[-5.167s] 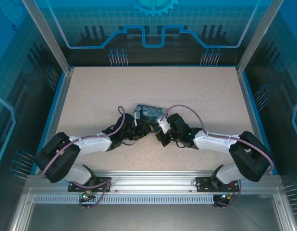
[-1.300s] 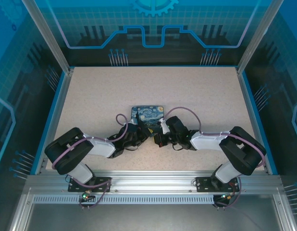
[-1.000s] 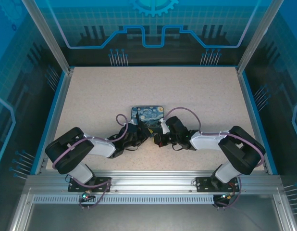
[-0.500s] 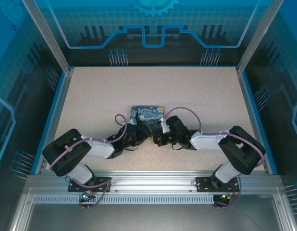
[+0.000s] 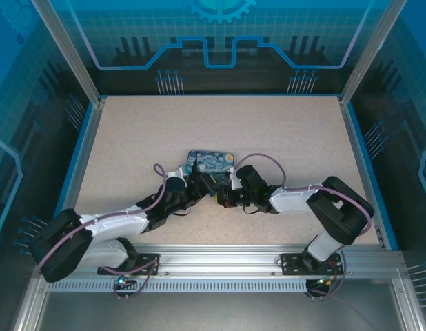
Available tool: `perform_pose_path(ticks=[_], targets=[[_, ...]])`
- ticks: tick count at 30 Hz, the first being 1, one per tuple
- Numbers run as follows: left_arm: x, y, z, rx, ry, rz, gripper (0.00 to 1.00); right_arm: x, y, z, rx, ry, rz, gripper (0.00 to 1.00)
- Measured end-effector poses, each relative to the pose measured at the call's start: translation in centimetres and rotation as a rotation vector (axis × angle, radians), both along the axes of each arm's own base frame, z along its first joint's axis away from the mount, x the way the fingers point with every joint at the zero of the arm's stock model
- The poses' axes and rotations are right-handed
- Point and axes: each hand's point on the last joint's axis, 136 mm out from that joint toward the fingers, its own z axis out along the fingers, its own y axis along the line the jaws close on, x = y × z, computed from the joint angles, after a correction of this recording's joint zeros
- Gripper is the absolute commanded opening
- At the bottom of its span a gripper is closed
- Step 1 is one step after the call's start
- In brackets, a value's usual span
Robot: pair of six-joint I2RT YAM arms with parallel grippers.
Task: Unlock a padlock with a key
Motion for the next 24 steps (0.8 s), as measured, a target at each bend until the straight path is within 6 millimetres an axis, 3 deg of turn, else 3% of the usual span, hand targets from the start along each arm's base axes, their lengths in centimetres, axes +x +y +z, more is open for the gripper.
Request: perform_pose_path(ticks=[6,11,24], targets=[[-0.8,1.5,-1.0,0.028,0.028,0.019,0.79,0.3,0.5,0.5,0.024,0.009,-0.009,0.0],[-1.0,2.4,-2.3,0.049,0.065,0.039,0.74,0.4,0.6,0.7,0.032,0.017,-0.017,0.0],[-0.6,0.9,-4.6,0.016,0.124,0.013,0.62,0.1,1.5,1.0,0.042,0.059,-0.027,0.0]])
